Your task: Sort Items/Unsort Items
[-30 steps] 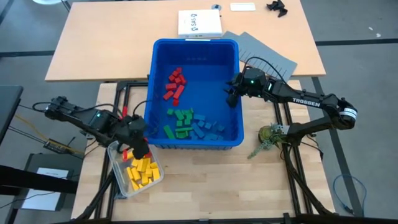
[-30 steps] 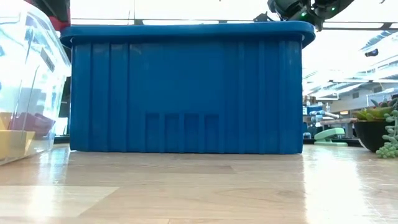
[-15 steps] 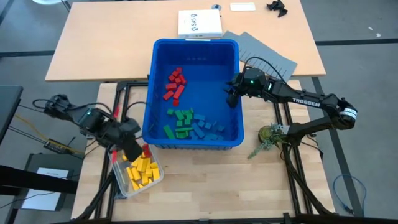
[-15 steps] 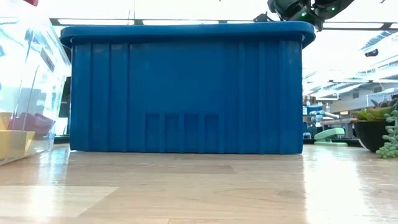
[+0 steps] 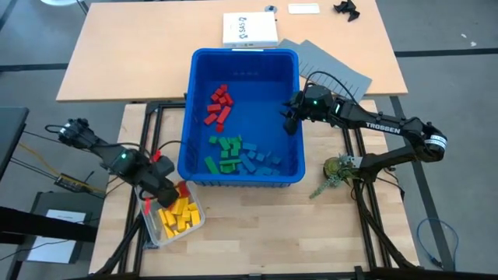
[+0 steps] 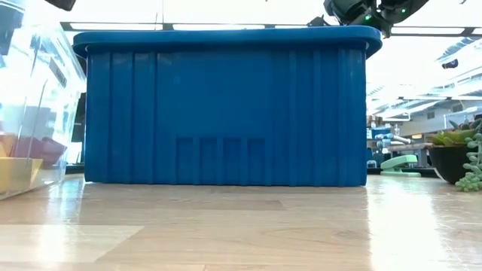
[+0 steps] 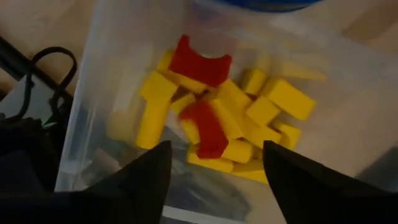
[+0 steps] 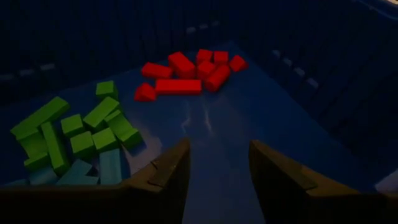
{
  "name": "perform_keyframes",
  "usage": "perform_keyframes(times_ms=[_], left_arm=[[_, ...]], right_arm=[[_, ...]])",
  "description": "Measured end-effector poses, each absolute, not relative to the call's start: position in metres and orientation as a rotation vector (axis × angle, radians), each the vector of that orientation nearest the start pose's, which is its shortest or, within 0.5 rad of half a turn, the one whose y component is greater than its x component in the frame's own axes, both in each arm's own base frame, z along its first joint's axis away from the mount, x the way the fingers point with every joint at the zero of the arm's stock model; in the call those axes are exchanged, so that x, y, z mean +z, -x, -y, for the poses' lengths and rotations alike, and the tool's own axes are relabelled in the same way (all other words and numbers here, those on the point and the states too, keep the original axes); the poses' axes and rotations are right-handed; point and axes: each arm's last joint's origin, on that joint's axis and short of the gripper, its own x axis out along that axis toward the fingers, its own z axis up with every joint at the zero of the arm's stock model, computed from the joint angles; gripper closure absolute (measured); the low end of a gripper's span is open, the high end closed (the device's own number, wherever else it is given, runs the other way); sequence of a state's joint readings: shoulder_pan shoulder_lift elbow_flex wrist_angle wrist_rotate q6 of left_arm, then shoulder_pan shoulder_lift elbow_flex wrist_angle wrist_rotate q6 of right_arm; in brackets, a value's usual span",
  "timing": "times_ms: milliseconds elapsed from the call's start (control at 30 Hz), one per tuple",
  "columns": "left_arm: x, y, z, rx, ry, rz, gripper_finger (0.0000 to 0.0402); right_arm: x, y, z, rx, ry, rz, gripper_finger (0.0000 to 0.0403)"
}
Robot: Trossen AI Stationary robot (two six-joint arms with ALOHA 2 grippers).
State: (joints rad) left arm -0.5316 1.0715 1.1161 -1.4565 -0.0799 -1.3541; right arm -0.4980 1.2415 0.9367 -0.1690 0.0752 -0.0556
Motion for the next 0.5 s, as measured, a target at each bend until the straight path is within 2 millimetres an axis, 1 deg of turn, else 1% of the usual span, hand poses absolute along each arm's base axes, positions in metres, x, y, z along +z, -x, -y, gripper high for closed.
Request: perform_keyframes(times_ms=[100,167,267,333,433,500], left_arm=[[0.327,-0.131,0.073,0.54,0.727,-1.258,0.013],[0.342,-0.131,0.072,0.533,0.731,-1.173,0.0128],[0.365,-0.133,0.067,0.548,0.696,-0.976,0.0129],[0.379,-0.134,0.063,0.569,0.643,-0.83,0.013],[0.394,-0.139,0.055,0.627,0.549,-0.629,0.0129],[0.401,-0.145,0.048,0.661,0.494,-0.547,0.0129]], right_arm=[[0.293,-0.238,0.132,-0.546,-0.036,-0.484,0.0241],[0.293,-0.238,0.132,-0.545,-0.031,-0.485,0.0241],[0.293,-0.238,0.132,-0.545,-0.031,-0.486,0.0241],[0.293,-0.239,0.132,-0.53,-0.036,-0.484,0.0241],[0.293,-0.239,0.131,-0.503,-0.049,-0.479,0.0241],[0.293,-0.239,0.131,-0.498,-0.05,-0.479,0.0241]])
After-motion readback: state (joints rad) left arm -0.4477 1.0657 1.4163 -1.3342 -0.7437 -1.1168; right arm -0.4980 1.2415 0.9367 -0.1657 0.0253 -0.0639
